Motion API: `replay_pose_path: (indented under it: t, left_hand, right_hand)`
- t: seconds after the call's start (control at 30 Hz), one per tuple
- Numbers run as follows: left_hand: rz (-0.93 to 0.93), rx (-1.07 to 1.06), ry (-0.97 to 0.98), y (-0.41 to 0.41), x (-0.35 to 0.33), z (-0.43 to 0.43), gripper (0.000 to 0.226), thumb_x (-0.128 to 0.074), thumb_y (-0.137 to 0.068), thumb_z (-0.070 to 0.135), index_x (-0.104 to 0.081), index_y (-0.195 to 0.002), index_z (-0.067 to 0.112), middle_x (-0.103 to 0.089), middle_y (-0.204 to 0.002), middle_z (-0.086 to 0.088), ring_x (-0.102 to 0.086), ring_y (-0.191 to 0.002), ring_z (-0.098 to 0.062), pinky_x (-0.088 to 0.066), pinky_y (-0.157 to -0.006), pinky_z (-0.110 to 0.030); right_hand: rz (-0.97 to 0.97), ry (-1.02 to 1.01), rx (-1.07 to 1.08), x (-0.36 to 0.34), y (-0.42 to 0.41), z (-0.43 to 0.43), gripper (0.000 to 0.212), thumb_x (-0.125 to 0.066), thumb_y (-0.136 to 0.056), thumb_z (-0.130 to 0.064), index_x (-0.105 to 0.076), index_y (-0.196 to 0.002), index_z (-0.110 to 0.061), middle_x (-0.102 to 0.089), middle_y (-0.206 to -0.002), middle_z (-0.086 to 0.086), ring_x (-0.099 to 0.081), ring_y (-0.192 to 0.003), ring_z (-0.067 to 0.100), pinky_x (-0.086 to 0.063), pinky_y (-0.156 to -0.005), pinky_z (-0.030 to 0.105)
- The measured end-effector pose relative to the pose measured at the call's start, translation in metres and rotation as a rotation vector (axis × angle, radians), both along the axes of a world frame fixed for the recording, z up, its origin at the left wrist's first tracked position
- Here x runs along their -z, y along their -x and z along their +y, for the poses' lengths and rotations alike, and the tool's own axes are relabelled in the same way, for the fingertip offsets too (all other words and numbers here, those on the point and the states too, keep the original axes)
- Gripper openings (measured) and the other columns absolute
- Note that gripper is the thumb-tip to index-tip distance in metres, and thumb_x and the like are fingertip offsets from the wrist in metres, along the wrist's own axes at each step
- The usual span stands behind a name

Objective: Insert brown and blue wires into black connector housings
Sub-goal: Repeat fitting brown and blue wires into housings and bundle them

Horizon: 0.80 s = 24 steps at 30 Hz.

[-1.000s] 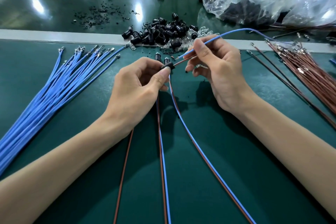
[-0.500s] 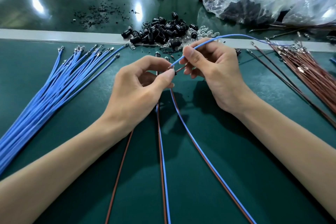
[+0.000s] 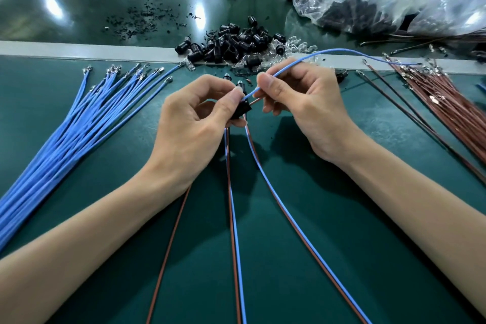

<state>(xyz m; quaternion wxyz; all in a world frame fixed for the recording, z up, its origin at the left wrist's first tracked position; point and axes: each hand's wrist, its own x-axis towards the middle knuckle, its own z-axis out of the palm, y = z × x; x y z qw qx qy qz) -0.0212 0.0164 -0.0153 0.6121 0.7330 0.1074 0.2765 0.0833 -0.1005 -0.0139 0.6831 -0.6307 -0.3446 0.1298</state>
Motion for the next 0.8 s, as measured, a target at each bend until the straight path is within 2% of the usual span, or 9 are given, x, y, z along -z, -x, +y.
replay_pose_path:
  t: [0.17,0.27,0.33,0.53,0.7,0.8]
  left_hand:
    - [0.015,-0.017,-0.047,0.0001,0.0012,0.0017,0.010,-0.062,-0.092,0.014,-0.064,-0.082,0.015,-0.069,-0.072,0.002,-0.066,-0.064,-0.007,-0.050,-0.062,-0.019]
    - [0.001,-0.004,-0.058,0.0013,0.0015,0.0013,0.005,-0.069,-0.086,0.016,-0.065,-0.083,0.019,-0.070,-0.073,0.005,-0.065,-0.064,-0.008,-0.052,-0.066,-0.026]
    - [-0.004,-0.008,-0.102,0.0010,0.0024,0.0019,0.011,-0.071,-0.084,0.012,-0.065,-0.082,0.021,-0.068,-0.073,0.007,-0.064,-0.062,-0.008,-0.052,-0.064,-0.028]
    - [0.014,-0.060,-0.156,-0.0010,0.0063,0.0059,0.011,-0.071,-0.084,0.017,-0.066,-0.078,0.024,-0.069,-0.067,0.007,-0.067,-0.062,-0.008,-0.050,-0.064,-0.017]
    - [0.019,-0.075,-0.156,-0.0010,0.0068,0.0058,0.011,-0.069,-0.085,0.022,-0.063,-0.076,0.025,-0.068,-0.066,0.013,-0.067,-0.061,-0.006,-0.053,-0.065,-0.021]
    - [0.015,-0.052,-0.146,-0.0008,0.0056,0.0055,0.012,-0.068,-0.086,0.020,-0.062,-0.076,0.024,-0.066,-0.065,0.014,-0.066,-0.061,-0.004,-0.051,-0.065,-0.018]
  right_hand:
    - [0.077,-0.010,0.038,-0.0004,-0.0009,-0.0003,0.012,-0.062,-0.089,-0.013,-0.062,-0.077,-0.015,-0.068,-0.065,-0.004,-0.057,-0.052,0.008,-0.045,-0.052,0.020]
    - [0.037,0.012,0.034,-0.0004,0.0008,0.0009,0.014,-0.063,-0.088,-0.012,-0.063,-0.075,-0.014,-0.068,-0.063,-0.004,-0.057,-0.050,0.008,-0.046,-0.052,0.021]
    - [0.018,0.027,0.023,-0.0002,0.0018,0.0016,0.014,-0.064,-0.087,-0.012,-0.064,-0.073,-0.014,-0.068,-0.063,-0.005,-0.056,-0.050,0.007,-0.047,-0.053,0.022]
    - [0.038,0.051,0.031,-0.0001,0.0006,0.0017,0.017,-0.065,-0.087,-0.015,-0.066,-0.070,-0.013,-0.069,-0.064,-0.004,-0.055,-0.050,0.008,-0.046,-0.053,0.024]
    - [0.061,0.078,0.032,0.0006,-0.0009,0.0014,0.020,-0.065,-0.088,-0.017,-0.065,-0.068,-0.015,-0.069,-0.064,-0.003,-0.056,-0.050,0.009,-0.048,-0.052,0.021]
    - [0.072,0.085,0.027,0.0006,-0.0018,0.0011,0.021,-0.065,-0.087,-0.018,-0.065,-0.066,-0.015,-0.069,-0.064,-0.003,-0.056,-0.050,0.009,-0.048,-0.053,0.021]
